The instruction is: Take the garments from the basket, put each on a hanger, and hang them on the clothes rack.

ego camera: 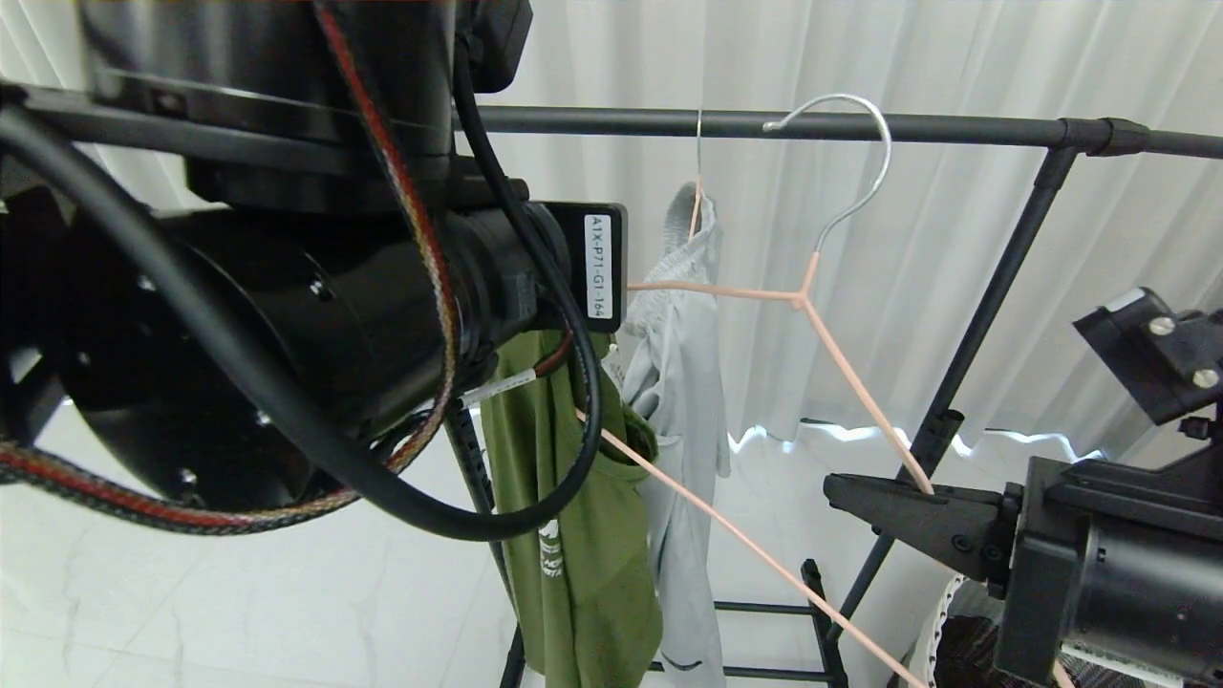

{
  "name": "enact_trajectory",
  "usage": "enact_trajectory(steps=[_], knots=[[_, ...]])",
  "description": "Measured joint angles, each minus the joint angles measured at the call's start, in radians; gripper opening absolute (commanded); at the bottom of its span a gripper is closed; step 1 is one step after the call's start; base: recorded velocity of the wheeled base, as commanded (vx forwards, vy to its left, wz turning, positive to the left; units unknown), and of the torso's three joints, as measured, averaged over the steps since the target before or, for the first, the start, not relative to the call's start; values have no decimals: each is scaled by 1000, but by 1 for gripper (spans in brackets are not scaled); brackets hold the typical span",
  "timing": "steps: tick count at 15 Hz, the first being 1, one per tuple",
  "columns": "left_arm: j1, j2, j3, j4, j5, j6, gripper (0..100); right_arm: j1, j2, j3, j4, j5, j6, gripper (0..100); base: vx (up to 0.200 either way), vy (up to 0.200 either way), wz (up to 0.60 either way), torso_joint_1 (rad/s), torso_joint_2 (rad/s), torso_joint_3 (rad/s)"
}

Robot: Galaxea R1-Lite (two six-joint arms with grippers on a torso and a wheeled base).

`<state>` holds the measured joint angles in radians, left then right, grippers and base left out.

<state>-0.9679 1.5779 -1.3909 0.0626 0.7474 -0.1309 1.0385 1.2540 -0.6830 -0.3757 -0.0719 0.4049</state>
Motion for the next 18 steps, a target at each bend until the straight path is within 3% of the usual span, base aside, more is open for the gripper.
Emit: enact_trajectory(steps=[5, 9, 13, 18], knots=[[16, -45, 31, 3, 3, 3, 0, -45, 19, 1, 0, -86, 5, 0, 0, 0, 0, 0, 0, 0], [14, -78, 76, 6, 4, 5, 0, -84, 17, -4, -1, -90, 4, 0, 0, 0, 0, 0, 0, 0], [-52, -106, 130, 5, 2, 3, 0, -108, 23, -9, -68, -91, 4, 0, 0, 0, 0, 0, 0, 0], [-93, -108, 116, 2, 0, 1, 0, -90, 66, -41, -126, -89, 4, 0, 0, 0, 0, 0, 0, 0]])
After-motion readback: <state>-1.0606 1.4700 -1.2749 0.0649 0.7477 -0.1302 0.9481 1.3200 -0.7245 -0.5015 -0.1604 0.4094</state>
